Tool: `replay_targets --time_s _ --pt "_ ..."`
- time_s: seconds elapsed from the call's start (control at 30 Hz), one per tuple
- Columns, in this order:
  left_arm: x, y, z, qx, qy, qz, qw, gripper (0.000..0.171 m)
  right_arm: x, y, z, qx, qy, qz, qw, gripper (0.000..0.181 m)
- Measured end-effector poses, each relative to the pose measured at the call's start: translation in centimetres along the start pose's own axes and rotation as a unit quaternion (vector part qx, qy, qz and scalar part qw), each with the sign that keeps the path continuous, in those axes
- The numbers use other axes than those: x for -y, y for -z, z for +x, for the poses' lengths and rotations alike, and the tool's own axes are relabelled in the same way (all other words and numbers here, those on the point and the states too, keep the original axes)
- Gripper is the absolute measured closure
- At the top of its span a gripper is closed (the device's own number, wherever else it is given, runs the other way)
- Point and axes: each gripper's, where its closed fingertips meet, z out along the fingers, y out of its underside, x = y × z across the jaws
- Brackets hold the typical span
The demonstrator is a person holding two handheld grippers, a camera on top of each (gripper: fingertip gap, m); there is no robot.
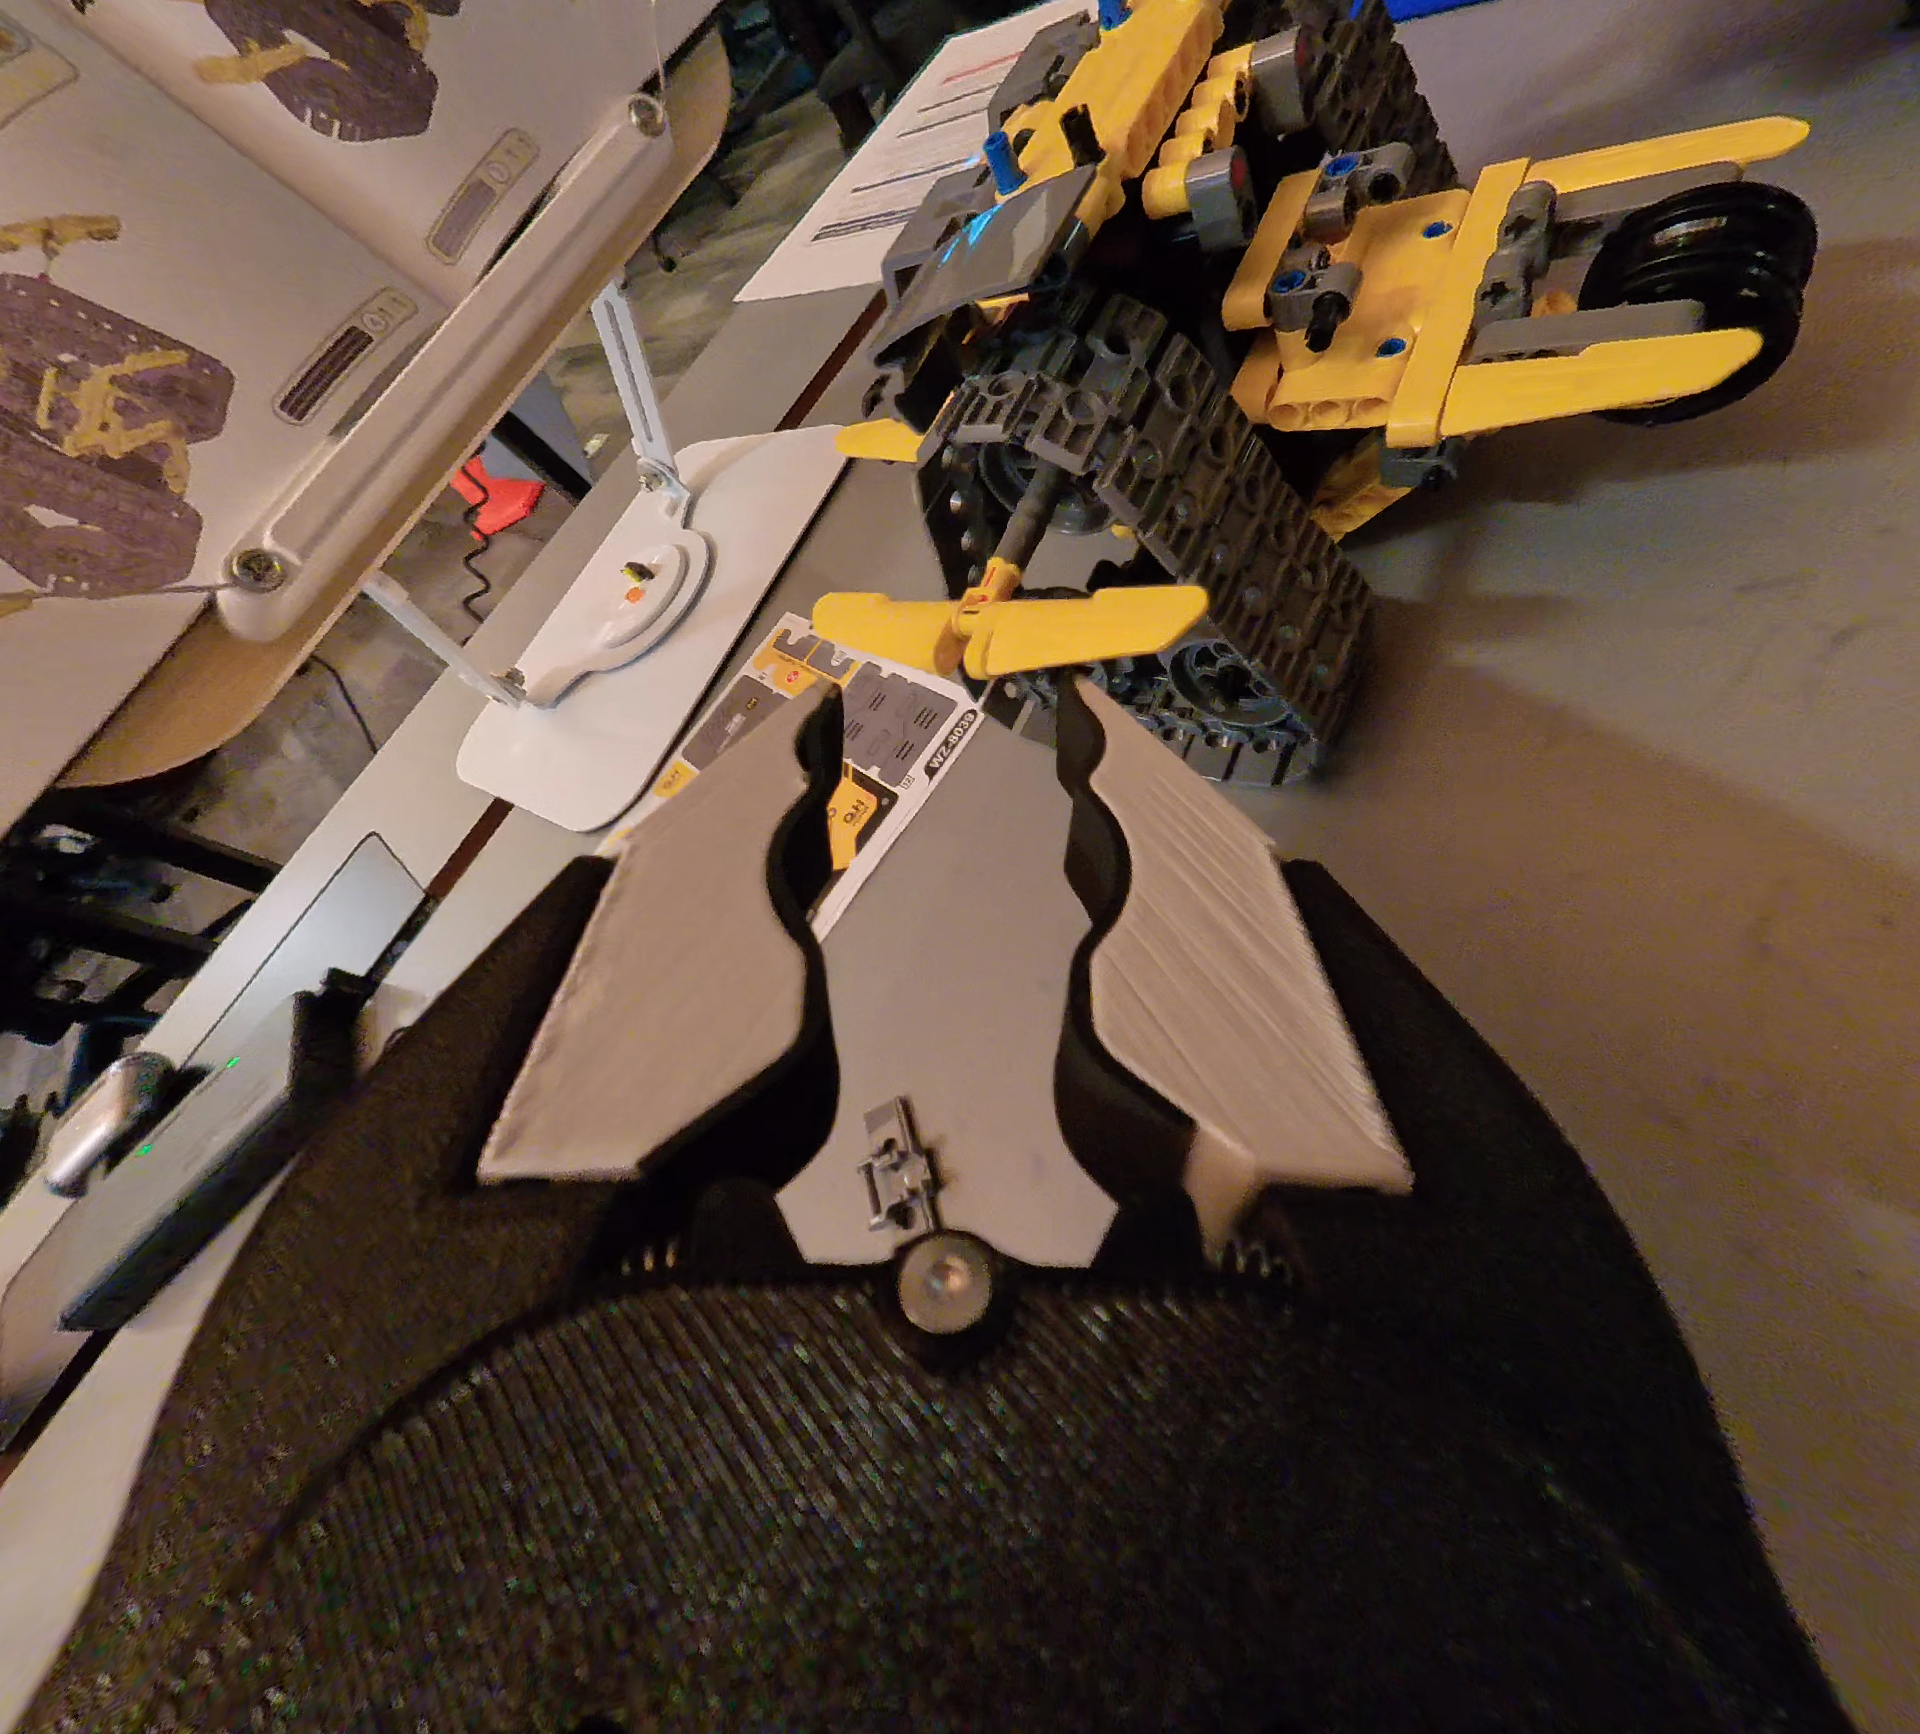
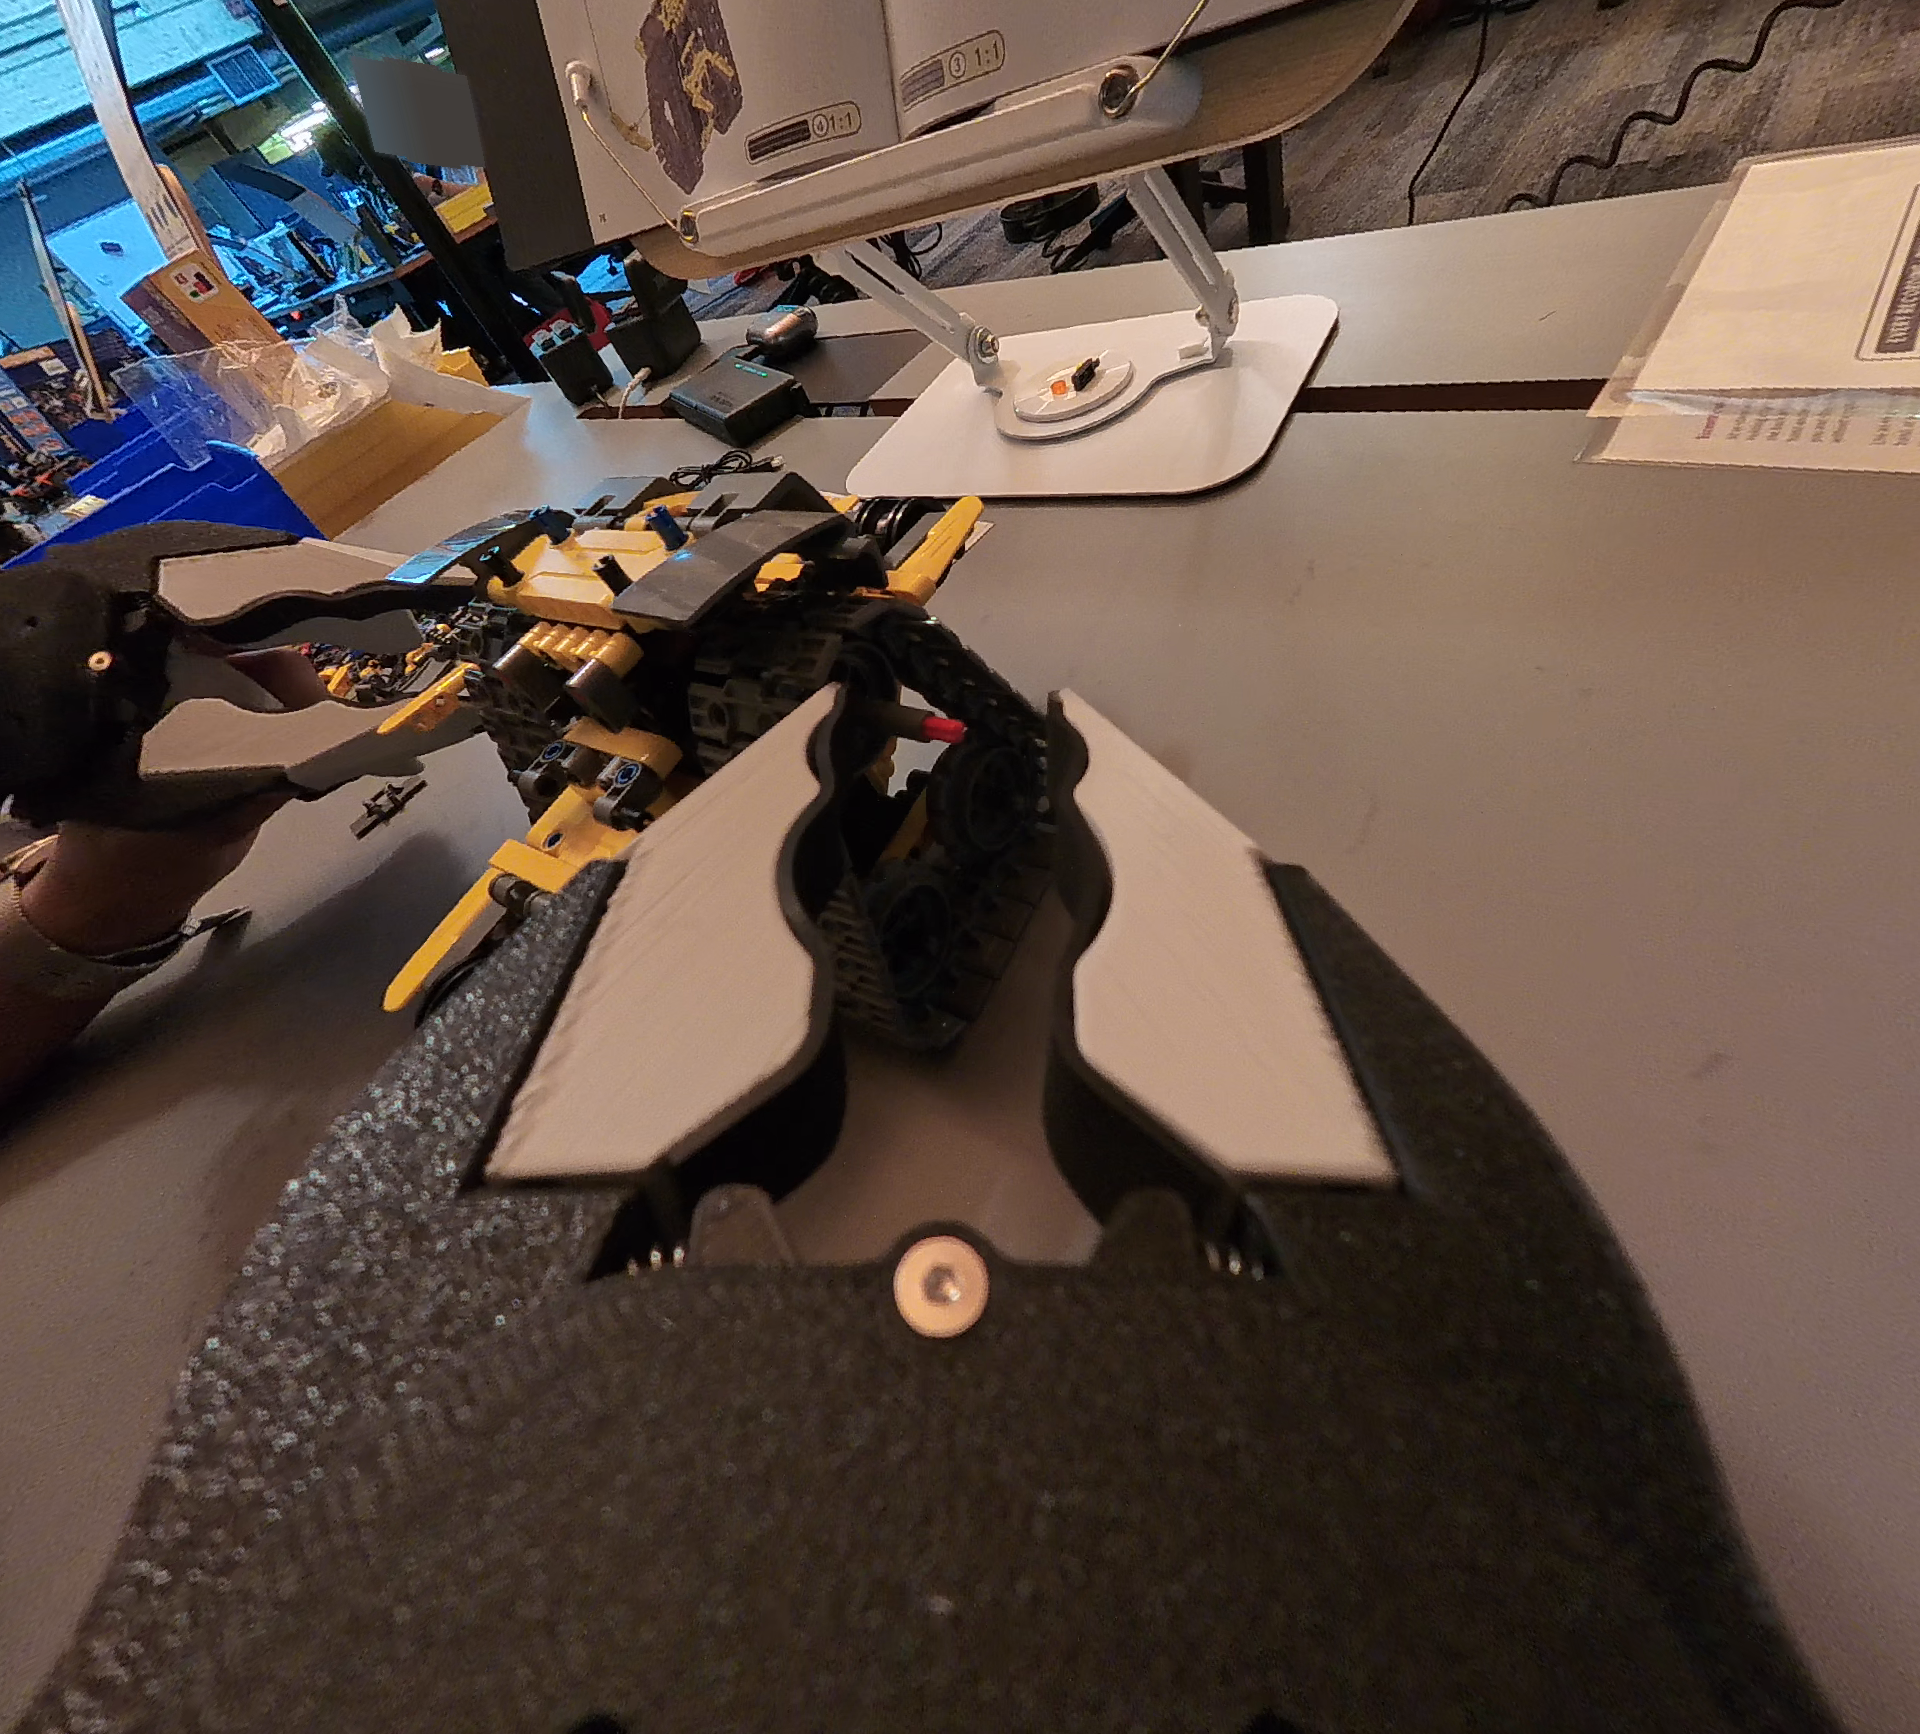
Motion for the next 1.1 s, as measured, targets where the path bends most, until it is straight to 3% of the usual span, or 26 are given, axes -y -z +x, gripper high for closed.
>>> replay_targets --time_s 0.33,0.73,0.93,1.1 --pt "-0.6 0.4 -0.8 -0.01 0.045 0.002 0.999 0.127 0.1 0.1 0.1 -0.007 0.008 0.001 1.0 0.143" --pt "-0.4 1.1 -2.4 -0.045 0.181 0.045 0.981 0.128 0.2 0.2 0.2 -0.02 0.025 0.0 1.0 0.141" --pt "0.3 1.5 -2.2 -0.093 0.247 0.078 0.962 0.127 0.2 0.2 0.2 -0.022 0.025 -0.001 0.999 0.139" --pt "1.2 1.7 -1.1 -0.166 0.319 0.108 0.927 0.12 0.2 0.3 0.3 -0.024 0.026 -0.001 0.999 0.138"
